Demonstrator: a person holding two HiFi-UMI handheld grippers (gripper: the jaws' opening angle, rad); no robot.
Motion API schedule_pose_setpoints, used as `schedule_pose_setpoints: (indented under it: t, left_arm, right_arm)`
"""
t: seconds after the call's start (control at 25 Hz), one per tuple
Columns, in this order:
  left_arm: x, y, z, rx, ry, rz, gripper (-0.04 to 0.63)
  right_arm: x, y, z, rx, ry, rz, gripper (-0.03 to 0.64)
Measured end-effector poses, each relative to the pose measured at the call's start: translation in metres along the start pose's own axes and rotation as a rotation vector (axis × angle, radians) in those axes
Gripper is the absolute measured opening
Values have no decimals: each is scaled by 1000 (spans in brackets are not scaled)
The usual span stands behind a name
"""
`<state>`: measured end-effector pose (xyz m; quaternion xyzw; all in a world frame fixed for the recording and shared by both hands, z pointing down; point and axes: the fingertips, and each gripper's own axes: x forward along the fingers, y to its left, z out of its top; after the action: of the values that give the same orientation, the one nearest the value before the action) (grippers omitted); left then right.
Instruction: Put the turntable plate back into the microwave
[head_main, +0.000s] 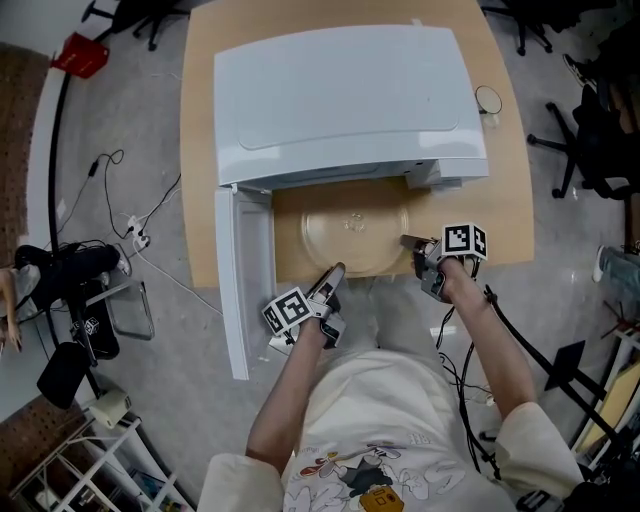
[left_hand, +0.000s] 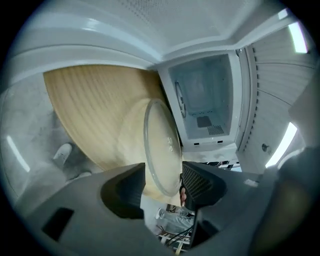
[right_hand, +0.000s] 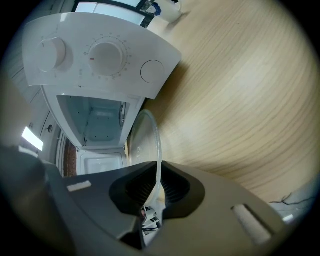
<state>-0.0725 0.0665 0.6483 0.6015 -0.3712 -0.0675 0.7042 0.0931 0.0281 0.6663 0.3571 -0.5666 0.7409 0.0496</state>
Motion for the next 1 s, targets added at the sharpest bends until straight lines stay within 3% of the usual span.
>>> schedule_pose_setpoints:
  t: [0.16,0.24,0.36,0.6,0.68,0.76,0.96,1.0]
  left_arm:
    - [10,13,8,-77,-6,-9,235]
    - [12,17,10,-126,-31,-33,175]
    - [11,14,17,-182,-84,-95,116]
    - [15,4,21,-257,-120,-232,114]
    - [21,-11,19,-262,-100,-283,102]
    - [26,-17,19,-259,-91,-290,36]
    - [28,-35,17,-236,-73,-317,26]
    - [27,-38,16,-231,-66,-320,25]
  right_arm:
    - [-4,0,-8,-26,25,-13,32]
    - [-5,0,-10,-19,26,-5,32]
    - [-6,3,-10,6,22,20,32]
    - [-8,2,-14,67,40,73,32]
    - [-8,5,-18,88,51,99,32]
    - [-7,6,-21,105,57,116,32]
    - [-9,3,-20,140,8,150,43]
    - [-9,3,-20,148,2,173,69]
